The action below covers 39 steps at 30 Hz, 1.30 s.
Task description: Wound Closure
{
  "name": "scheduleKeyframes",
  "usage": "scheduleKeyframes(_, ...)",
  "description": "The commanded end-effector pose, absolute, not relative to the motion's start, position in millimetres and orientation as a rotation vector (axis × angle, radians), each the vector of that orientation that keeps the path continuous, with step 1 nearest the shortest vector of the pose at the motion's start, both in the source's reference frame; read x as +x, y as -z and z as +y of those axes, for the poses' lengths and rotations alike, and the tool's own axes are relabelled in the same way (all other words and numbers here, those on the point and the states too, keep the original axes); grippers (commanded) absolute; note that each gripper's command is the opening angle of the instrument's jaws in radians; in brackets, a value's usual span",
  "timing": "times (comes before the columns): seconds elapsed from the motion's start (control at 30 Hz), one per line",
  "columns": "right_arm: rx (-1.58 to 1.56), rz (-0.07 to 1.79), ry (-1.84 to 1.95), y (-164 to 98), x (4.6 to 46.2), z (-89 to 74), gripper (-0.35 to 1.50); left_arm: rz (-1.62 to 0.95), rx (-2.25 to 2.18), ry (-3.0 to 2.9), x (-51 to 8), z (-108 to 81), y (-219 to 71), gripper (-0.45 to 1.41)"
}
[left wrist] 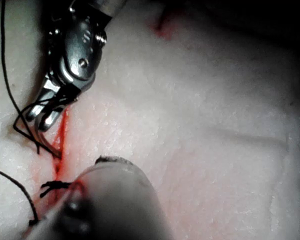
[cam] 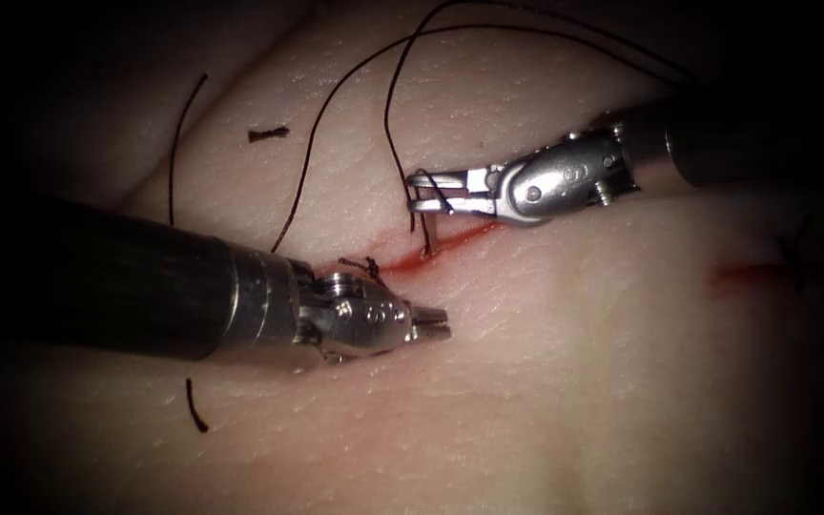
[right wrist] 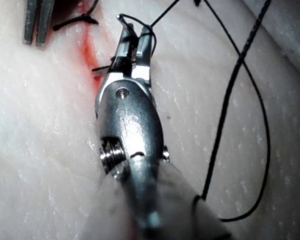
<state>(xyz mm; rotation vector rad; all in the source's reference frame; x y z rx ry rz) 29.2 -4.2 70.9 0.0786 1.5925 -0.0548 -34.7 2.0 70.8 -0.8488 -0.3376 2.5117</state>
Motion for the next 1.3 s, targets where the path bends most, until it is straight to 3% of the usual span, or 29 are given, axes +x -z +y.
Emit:
scheduleKeyframes(0.03, 0.085, 1.59, 0.043, -71.5, 30.2, -4.6, -0.35, -0.34, -0.851, -2.514, -35.2, 1.4, -71.5, 0.07)
scheduleKeyframes(1.3, 0.139, 1.521, -0.053, -70.8, 31.2, -4.1, -0.35, -0.338, -0.878, -2.494, -34.5, -0.3, -73.5, 0.05)
